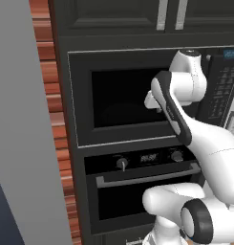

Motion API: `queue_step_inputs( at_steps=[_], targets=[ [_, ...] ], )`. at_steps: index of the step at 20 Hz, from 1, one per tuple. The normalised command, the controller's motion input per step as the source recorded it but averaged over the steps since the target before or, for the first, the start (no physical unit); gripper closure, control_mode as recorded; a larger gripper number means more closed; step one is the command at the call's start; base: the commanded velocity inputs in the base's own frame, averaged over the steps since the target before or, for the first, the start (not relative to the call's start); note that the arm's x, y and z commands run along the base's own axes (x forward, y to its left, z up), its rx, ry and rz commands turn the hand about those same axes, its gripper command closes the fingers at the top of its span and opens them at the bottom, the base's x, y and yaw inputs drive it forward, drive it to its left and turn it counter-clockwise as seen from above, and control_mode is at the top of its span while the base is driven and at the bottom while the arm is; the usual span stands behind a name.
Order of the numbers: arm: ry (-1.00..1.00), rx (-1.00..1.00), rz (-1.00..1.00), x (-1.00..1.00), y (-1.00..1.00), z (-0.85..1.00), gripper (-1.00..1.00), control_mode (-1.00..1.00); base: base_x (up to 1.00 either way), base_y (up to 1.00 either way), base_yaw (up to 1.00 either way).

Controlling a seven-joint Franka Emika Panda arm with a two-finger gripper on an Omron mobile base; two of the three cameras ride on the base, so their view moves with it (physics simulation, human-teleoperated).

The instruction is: Take the baked cake out of the oven and place it on the plate for cooling. Then close the oven door.

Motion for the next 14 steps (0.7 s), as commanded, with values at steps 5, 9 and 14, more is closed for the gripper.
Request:
queue_step_inputs(
  at_steps=[5,9,14],
  targets=[
    [0.0,0.0,0.0,0.0,0.0,0.0,-1.0,1.0,-0.14,0.0,0.0],
    [0.0,0.0,0.0,0.0,0.0,0.0,-1.0,1.0,-1.0,-0.32,0.0],
    [0.0,0.0,0.0,0.0,0.0,0.0,-1.0,1.0,-0.38,-0.75,0.22]
  ],
)
